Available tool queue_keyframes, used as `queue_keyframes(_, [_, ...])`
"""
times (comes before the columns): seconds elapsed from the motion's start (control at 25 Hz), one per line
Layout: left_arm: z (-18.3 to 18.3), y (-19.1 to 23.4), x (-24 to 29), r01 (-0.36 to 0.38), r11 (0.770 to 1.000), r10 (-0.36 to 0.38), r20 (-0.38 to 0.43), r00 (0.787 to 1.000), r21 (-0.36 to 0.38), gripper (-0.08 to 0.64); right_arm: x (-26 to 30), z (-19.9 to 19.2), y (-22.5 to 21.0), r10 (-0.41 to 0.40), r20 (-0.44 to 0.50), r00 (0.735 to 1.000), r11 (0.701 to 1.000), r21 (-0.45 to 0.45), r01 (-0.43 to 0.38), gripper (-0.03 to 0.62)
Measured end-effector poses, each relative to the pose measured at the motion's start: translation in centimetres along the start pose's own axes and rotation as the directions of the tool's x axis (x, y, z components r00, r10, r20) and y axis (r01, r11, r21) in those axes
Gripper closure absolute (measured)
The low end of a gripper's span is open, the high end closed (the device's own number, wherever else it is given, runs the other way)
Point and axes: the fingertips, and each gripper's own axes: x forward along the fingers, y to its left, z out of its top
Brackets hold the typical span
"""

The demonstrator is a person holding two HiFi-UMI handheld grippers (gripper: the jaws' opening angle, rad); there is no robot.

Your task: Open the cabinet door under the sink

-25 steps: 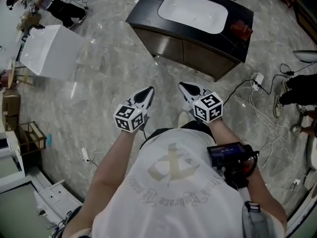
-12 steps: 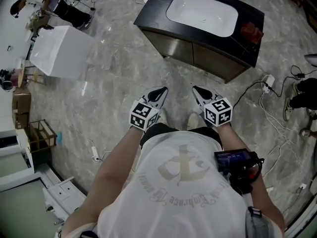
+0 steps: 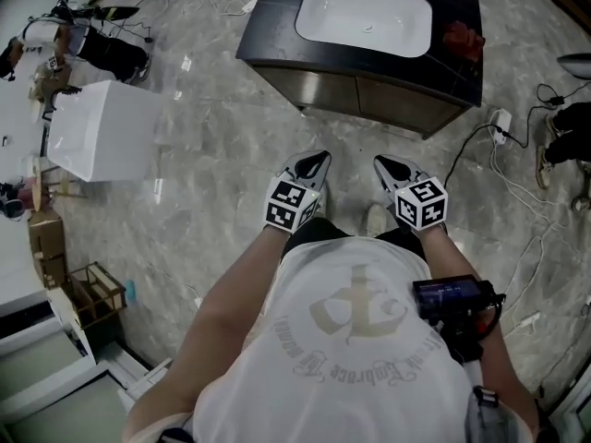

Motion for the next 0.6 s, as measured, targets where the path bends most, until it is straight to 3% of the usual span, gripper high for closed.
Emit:
queue_keyframes(0.16, [0.5,2.8,1.1,0.077,0.996,-0.075,-0.025,0.997,0.055,0.546,1.8,1.1,-0.8,-0.107,0.034,0.994,0.993,0.061,0.105,0.578])
queue_keyframes(0.44, [-1.4,8.8,3.5,0.196,0.968,-0.18,-0.112,0.977,0.155,0.546,6.0,1.2,-0.3,-0.246,0.049,0.968,0.963,0.127,0.238,0.578])
queue_keyframes(0.6, [-2.1,11.5,4.9,0.246,0.937,-0.212,-0.158,0.965,0.249,0.546,7.8,0.9,0.3,-0.329,0.067,0.942,0.929,0.203,0.31,0.578])
